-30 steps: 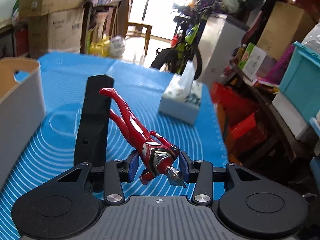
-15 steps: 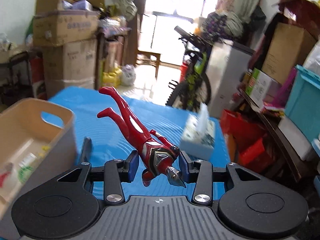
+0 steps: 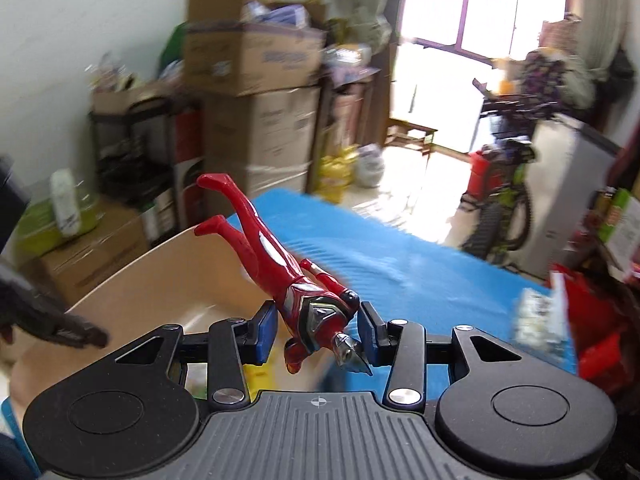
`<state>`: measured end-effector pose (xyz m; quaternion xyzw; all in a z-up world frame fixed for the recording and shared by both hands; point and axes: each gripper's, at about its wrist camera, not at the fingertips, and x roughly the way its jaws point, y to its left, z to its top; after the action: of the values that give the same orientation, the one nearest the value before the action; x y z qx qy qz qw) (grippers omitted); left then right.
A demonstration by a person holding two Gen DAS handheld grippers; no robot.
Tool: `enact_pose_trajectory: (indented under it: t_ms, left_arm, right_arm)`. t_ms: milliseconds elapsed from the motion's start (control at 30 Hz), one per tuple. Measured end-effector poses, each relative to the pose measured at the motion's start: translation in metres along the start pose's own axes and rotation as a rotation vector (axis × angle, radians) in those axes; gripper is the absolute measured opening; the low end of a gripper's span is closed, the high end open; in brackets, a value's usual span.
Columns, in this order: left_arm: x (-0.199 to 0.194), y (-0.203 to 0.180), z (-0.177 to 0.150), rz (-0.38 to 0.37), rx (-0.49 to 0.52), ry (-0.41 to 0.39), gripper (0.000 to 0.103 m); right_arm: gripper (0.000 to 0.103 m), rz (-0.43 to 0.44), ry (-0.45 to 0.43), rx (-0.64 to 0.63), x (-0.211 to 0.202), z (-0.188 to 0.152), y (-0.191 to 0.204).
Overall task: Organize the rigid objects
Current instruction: 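Carry the red figure with the right tool into the basket and release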
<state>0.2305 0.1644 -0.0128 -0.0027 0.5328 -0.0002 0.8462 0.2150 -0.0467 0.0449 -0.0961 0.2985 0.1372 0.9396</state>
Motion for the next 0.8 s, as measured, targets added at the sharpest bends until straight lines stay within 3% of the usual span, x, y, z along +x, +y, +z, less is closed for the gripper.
enact_pose_trajectory:
  t_ms: [300, 567, 800]
  left_arm:
    - [0.0, 0.0, 0.0, 0.001, 0.0, 0.0, 0.007]
    - [0.0, 0.0, 0.0, 0.001, 0.001, 0.0, 0.007]
    - [0.0, 0.0, 0.0, 0.001, 0.001, 0.0, 0.007]
  right_arm:
    - [0.05, 0.083, 0.157, -0.082, 0.043, -0.007, 0.063]
    - [0.05, 0.136, 0.283, -0.107, 0.061, -0.024, 0.083]
    - [0.067, 0.181, 0.19, -0.072, 0.036, -0.02, 0.061]
